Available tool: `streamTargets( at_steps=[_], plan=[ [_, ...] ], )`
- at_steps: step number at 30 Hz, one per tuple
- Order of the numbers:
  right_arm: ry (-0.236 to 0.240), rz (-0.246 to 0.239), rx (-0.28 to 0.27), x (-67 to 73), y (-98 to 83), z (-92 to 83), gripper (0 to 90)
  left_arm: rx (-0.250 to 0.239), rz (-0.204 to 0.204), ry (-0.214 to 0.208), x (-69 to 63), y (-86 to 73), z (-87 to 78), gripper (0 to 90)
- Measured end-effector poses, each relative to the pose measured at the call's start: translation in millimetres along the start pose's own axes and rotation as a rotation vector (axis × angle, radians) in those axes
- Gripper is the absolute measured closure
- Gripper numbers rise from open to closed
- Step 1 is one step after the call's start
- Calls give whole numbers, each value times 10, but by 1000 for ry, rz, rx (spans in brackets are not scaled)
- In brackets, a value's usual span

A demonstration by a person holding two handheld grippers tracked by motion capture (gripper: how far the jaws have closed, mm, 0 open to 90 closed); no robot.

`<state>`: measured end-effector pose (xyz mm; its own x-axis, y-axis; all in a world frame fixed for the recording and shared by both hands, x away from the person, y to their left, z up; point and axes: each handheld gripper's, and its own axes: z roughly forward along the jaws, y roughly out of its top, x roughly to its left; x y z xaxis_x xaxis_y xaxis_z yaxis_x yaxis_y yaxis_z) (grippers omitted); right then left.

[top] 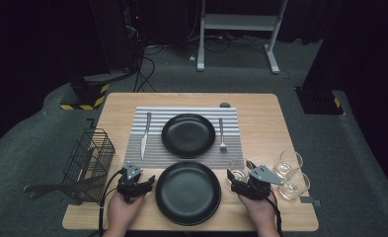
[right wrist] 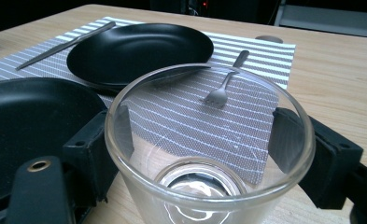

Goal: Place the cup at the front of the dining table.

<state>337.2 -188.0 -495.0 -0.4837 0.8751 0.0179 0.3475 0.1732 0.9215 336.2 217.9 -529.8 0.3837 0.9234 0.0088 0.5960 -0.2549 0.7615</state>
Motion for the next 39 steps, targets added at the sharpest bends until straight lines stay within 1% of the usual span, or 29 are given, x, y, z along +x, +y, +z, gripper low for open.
streamTargets(
  at_steps=[3,6,9,13,19,22,25,28,36,39],
  plan=[
    [-2,-7,-7,10,24,-15,189,1,-4,-4,5,0,1,367],
    [1,2,-16,9,49,-32,189,0,1,0,-1,0,0,367],
    [5,2,-22,10,65,-45,189,1,-4,-5,6,0,2,367],
    [0,8,-34,-2,96,-72,189,1,-2,-4,4,0,2,368],
    [-5,9,-45,-18,125,-100,189,0,1,-1,-1,0,0,368],
    [-11,4,-60,-20,161,-130,189,0,-1,-4,3,0,1,368],
    [-12,7,-66,-23,178,-141,189,-1,5,0,-3,0,-1,369],
    [-11,8,-74,-21,205,-152,189,1,3,-7,0,0,0,369],
    [-9,8,-68,-33,227,-118,189,1,2,-9,2,0,1,369],
    [-2,19,-64,-39,245,-101,189,1,4,-9,2,1,1,369]
  ],
)
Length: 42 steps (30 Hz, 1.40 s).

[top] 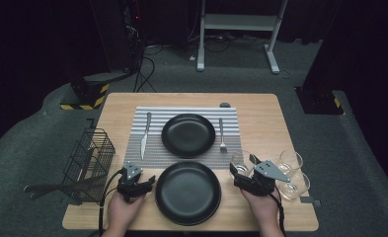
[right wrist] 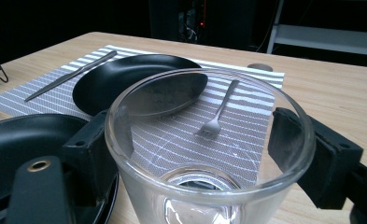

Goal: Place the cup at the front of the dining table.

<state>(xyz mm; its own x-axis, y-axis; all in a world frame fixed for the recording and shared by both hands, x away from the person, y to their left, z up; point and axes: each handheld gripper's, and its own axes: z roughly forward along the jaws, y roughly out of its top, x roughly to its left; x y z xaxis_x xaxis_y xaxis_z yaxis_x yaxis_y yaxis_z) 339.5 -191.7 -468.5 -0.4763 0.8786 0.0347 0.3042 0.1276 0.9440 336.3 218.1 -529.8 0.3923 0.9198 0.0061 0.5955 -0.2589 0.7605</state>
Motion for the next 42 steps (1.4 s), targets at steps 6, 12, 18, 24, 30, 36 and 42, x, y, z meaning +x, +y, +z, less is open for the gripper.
streamTargets(
  at_steps=[6,12,18,24,30,36,42],
  plan=[
    [15,-13,8,11,66,43,189,1,-2,0,1,0,0,368],
    [18,-7,1,16,139,58,189,1,-3,-3,2,1,1,365],
    [11,-6,14,48,213,76,189,5,7,-16,-1,7,8,338],
    [0,-13,30,98,262,104,189,10,11,-23,21,12,13,307],
    [0,-18,25,139,304,107,189,-4,-7,-9,64,43,-64,308],
    [4,-18,19,138,344,108,189,-71,-30,-33,107,123,-204,310],
    [14,-14,3,158,420,83,189,-99,-4,-58,84,229,-304,324]
  ],
)
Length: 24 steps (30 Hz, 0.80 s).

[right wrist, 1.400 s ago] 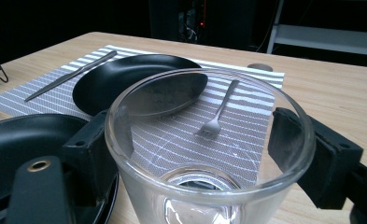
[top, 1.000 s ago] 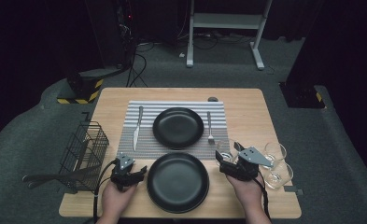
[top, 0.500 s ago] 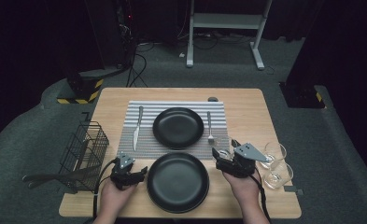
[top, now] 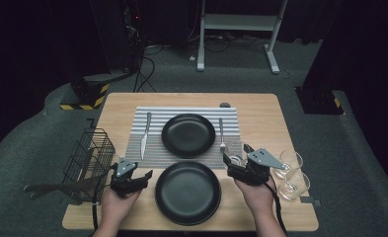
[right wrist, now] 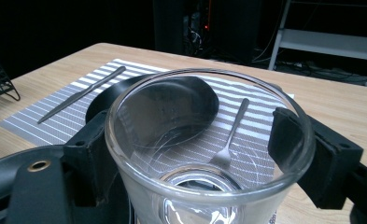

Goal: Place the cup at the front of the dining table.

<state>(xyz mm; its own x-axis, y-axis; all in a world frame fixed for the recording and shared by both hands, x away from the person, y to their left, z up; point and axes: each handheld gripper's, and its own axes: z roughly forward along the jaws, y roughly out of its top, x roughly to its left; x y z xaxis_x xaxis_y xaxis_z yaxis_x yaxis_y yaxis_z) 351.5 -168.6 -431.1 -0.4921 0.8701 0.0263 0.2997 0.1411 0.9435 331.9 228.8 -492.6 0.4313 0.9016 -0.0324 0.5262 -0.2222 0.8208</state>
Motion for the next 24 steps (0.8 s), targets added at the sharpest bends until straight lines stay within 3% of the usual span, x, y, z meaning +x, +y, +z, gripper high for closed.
streamTargets(
  at_steps=[2,4,6,8,14,18,24],
  plan=[
    [2,-5,-2,7,12,-2,189,-6,14,-14,-12,58,-21,324],
    [5,-7,-1,22,37,-8,189,11,53,-6,-41,123,-25,328],
    [8,-11,6,41,62,-6,189,23,79,-37,-87,198,-7,324],
    [9,-16,5,50,69,-5,189,19,86,-42,-99,218,0,325],
    [12,-14,-4,79,101,4,189,-14,87,-62,-140,352,73,313],
    [13,-13,-1,96,118,-4,189,-64,87,-74,-145,448,108,319],
    [11,6,-6,111,137,-42,189,-110,58,-127,-154,541,167,308]
  ],
)
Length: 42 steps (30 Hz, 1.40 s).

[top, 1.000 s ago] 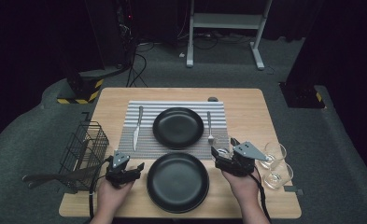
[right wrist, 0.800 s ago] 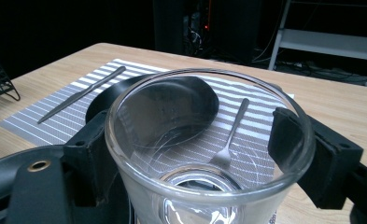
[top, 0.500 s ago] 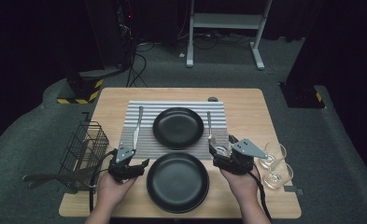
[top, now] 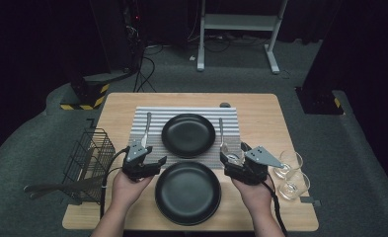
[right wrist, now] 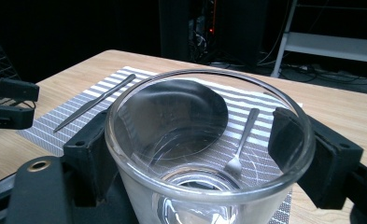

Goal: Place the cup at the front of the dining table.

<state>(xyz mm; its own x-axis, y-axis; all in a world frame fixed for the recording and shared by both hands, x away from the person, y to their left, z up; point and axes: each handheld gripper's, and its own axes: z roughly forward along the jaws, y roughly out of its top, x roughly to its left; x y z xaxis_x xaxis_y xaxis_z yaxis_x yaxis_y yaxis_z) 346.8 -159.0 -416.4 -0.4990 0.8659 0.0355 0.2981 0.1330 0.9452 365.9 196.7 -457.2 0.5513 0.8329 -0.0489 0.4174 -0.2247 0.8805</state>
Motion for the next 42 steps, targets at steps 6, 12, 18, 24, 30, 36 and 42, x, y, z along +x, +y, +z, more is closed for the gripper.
streamTargets(
  at_steps=[6,12,18,24,30,36,42],
  plan=[
    [-5,0,4,38,20,-14,189,17,30,-23,-46,-3,5,298],
    [1,1,-7,103,39,-20,189,18,27,-96,-157,26,-65,296],
    [17,-10,-11,170,81,-25,189,3,59,-134,-294,47,-88,231],
    [27,-16,-15,223,107,-7,189,-15,88,-133,-370,37,-49,182],
    [51,-30,-7,345,91,92,189,-12,89,-153,-395,8,2,177],
    [63,-34,2,413,74,195,189,-32,81,-185,-417,10,5,177],
    [74,-33,3,471,65,273,189,-56,96,-221,-498,16,14,168]
  ],
)
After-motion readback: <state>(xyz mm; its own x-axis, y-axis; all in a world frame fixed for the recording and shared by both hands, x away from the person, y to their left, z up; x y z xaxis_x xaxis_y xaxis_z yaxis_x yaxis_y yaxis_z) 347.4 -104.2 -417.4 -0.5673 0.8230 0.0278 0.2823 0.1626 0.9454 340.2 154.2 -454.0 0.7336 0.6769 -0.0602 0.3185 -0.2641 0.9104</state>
